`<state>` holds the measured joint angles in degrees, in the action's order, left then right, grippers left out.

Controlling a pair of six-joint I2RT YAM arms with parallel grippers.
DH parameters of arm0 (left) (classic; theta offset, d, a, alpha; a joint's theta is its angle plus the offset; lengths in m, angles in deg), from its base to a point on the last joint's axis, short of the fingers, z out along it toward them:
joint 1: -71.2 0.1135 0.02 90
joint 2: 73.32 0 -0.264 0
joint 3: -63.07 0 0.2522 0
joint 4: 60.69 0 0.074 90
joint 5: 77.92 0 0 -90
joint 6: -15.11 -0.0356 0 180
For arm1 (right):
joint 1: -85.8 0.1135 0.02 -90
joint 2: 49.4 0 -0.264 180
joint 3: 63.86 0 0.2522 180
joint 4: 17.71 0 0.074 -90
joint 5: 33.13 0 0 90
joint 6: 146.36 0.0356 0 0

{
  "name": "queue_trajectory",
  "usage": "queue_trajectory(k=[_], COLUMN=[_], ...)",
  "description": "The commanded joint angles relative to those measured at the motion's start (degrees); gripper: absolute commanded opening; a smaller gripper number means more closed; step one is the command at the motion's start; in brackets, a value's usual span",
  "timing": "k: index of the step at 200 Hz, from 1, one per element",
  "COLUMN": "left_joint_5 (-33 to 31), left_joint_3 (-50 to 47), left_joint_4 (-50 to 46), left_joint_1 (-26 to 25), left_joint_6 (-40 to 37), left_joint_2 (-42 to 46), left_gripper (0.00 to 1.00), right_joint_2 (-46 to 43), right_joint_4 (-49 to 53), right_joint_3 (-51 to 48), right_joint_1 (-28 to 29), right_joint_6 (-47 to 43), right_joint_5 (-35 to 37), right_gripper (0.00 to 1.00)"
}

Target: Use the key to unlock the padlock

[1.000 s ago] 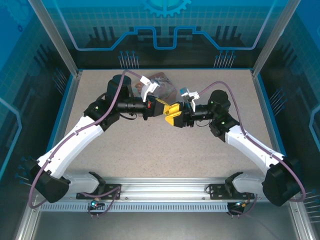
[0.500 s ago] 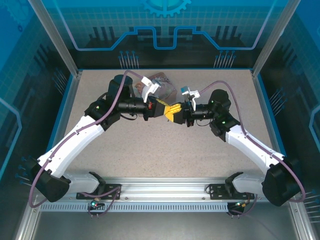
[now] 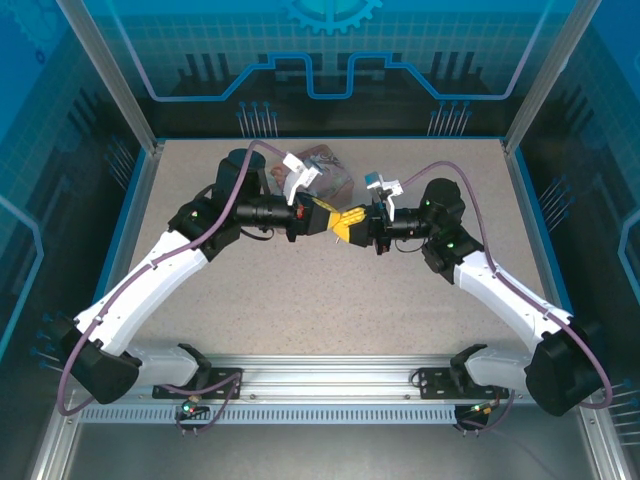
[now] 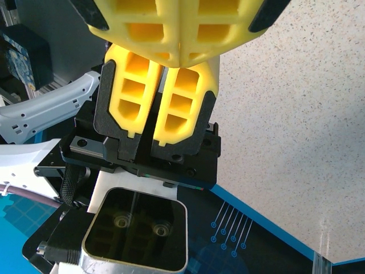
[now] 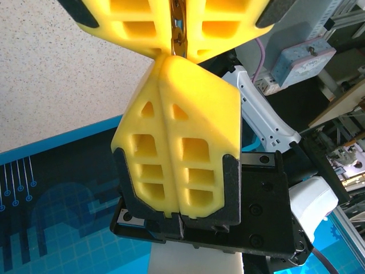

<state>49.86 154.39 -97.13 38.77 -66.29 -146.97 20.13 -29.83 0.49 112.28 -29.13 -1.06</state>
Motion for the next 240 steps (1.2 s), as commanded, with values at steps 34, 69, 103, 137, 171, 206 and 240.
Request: queue_trajectory(k=[34, 69, 103, 137, 171, 206, 240], left_joint_5=[-0.69, -0.17, 0.01, -0.11, 0.06, 0.11, 0.02], left_joint_3=[2.08, 2.29, 2.33, 2.21, 2.18, 2.09, 1.89], left_joint_4=[-1.05, -1.00, -0.76, -0.70, -0.53, -0.50, -0.64], left_joint_1=[0.28, 0.32, 0.31, 0.26, 0.22, 0.28, 0.27], left_joint_6=[-1.28, -1.21, -0.96, -1.01, -0.80, -0.83, -1.05], left_joint_2=[-0.53, -0.71, -0.89, -0.89, -1.05, -0.97, -0.71], left_gripper=[0.00, 0.00, 0.00, 0.00, 0.00, 0.00, 0.00], right_joint_2=[-0.72, -0.73, 0.28, 1.10, 1.67, 1.76, 1.15], right_joint_4=[2.21, 0.49, -0.30, -1.33, -2.19, -2.03, -0.83], right_joint_3=[0.22, 0.13, 0.47, 0.78, 1.00, 1.27, 0.68], right_joint_1=[-1.01, -0.91, -0.33, 0.12, 0.59, 0.60, 0.50], right_joint_6=[-1.19, -0.36, 0.07, 0.58, 1.12, 0.87, 0.22], right_joint_5=[-1.32, -1.31, -1.23, -1.12, -0.93, -0.44, 0.44], right_gripper=[0.23, 0.24, 0.23, 0.21, 0.20, 0.22, 0.36])
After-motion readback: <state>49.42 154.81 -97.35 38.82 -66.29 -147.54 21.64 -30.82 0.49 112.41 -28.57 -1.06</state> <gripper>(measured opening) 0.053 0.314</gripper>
